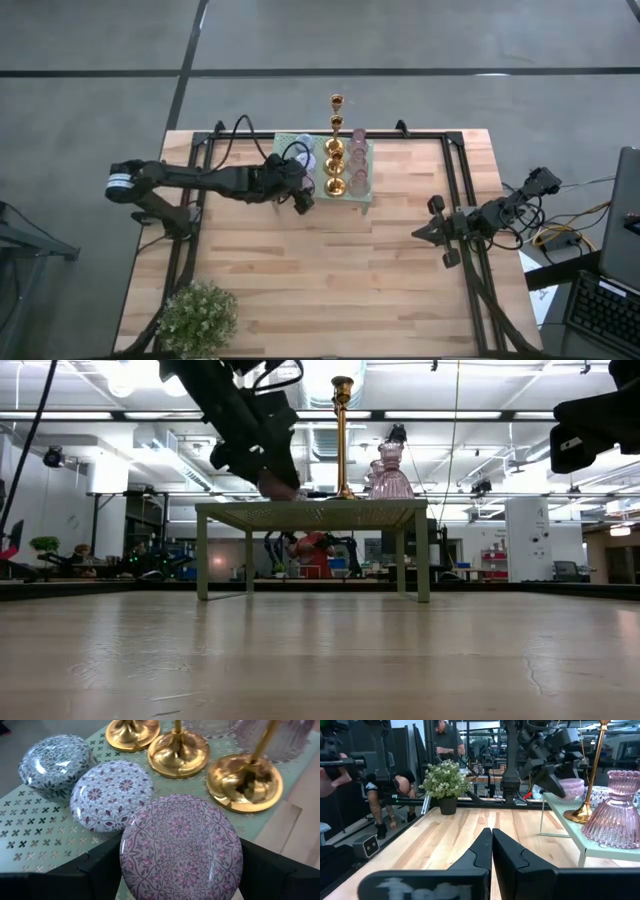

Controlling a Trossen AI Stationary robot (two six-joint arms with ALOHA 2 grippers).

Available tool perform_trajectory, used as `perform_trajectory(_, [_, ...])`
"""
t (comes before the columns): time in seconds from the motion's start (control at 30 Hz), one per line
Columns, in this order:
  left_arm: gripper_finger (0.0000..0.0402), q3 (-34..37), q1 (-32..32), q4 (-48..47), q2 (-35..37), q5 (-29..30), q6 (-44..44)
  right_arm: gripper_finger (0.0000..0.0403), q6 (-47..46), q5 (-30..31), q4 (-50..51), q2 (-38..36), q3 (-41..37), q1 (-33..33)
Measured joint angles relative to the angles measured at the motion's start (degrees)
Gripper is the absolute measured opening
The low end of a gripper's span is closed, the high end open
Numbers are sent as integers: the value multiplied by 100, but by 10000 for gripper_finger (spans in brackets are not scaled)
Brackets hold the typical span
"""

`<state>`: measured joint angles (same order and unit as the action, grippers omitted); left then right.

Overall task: Pick & Place candle stick holders
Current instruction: Put the pink scented candle on the shelf

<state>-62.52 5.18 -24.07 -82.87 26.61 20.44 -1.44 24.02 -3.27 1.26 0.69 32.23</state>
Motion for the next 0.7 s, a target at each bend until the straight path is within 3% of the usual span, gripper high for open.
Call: perform_trajectory(0.7, [314,-3,52,298,-266,-58,-33,8,1,-1,0,9,0,-2])
